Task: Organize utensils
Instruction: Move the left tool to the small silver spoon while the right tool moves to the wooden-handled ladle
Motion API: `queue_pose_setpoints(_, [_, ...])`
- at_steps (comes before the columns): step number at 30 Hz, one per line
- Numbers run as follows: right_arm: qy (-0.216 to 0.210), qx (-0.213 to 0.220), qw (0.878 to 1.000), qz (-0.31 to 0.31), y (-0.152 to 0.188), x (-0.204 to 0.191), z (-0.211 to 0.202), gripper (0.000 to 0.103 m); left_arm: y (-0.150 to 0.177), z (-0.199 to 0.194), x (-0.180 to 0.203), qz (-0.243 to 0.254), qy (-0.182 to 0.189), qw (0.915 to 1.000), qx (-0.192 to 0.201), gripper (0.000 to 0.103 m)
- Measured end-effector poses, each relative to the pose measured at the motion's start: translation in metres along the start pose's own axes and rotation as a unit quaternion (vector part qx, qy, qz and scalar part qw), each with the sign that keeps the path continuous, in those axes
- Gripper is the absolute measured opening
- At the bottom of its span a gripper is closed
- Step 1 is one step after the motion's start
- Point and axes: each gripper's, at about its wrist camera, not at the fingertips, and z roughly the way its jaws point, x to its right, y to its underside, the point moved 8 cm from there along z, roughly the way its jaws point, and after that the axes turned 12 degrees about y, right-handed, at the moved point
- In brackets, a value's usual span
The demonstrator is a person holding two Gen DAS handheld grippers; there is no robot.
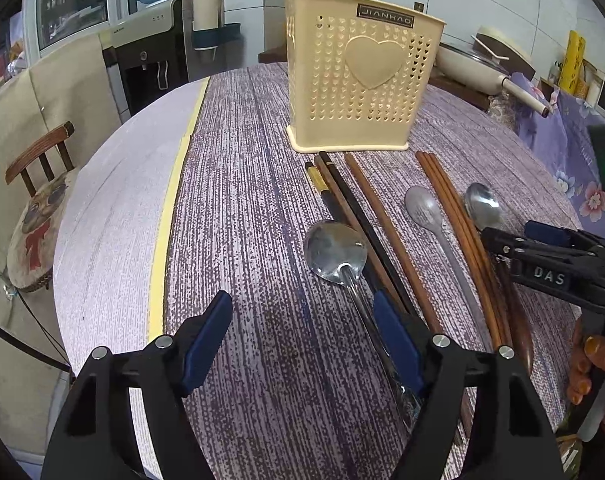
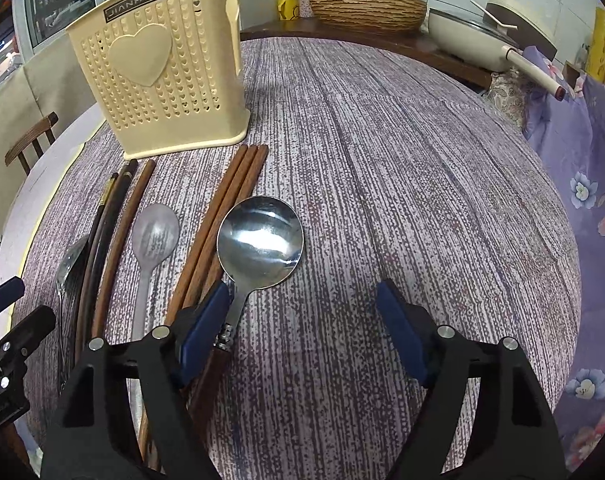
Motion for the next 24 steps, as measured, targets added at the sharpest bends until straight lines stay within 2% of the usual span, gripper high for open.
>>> queue_pose_setpoints(6, [0.0,0.005,1.0,0.0,0.001,0.0,0.0,0.076,-0.009,0.011,0.001,0.005,-0.017,0.9998,-0.006,0.066])
queue_pose_setpoints(13, [0.001,0.005,1.0,-0.002,0.001,-0.002,0.0,0.076,-0.022,0.02,0.002,-0.001,-0.014,0.9999,-0.008,0.061])
queue_pose_setpoints(20, [0.001,0.007,1.0,-0.001,0.002,0.0,-0.001,0.076,-0.028,0.01,-0.024,-0.053,0.008,0.9985,0.006,0.06])
queue_pose_setpoints(24, [0.001,0.007,1.0,0.0,0.001,-0.001,-0.001,0.076,-0.022,0.002,-0.045,-0.072,-0.003,0.9974,0.008,0.06])
